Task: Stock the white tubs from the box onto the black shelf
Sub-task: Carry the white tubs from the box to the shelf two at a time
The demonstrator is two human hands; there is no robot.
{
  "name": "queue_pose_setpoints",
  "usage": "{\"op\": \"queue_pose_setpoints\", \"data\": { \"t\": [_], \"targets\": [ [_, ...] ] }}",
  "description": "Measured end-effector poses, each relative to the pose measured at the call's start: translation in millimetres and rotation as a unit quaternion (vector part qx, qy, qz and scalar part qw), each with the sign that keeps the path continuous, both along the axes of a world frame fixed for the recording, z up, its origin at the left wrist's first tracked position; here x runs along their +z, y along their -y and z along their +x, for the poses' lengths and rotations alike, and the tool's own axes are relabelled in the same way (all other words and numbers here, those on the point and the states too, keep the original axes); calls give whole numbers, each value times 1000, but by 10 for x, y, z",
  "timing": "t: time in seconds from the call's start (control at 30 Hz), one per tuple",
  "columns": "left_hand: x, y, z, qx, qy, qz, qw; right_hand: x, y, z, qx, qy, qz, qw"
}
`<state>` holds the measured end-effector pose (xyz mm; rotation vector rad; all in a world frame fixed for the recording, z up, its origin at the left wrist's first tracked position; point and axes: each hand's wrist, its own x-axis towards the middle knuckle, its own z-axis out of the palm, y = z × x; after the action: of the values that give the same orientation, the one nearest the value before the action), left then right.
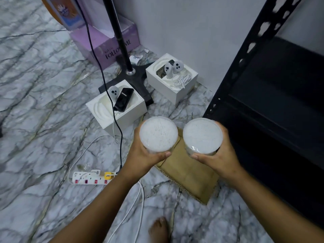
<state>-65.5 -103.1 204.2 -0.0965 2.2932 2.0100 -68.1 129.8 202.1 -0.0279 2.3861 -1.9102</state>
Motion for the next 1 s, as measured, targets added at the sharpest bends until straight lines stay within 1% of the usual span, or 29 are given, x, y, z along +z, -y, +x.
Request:
{"op": "queue_pose_setpoints", "data": {
  "t": [0.3,0.43,0.6,0.8,1.0],
  "targets": [
    [1526,-103,247,11,0,9,1000,1527,-82,150,6,-18,-7,1000],
    [2272,-165,481,13,4,36,999,2206,-136,319,4,-26,-13,1000],
    [3031,-173,708,19,-6,15,1000,2961,-145,627,7,-28,-20,999],
    [3690,-251,988,-17,-6,30,999,3633,-140,1024,-22,-28,-22,999],
    [4085,-334,1243,-50,-9,17,999,4137,-201,1474,-82,-34,-21,996]
  ]
}}
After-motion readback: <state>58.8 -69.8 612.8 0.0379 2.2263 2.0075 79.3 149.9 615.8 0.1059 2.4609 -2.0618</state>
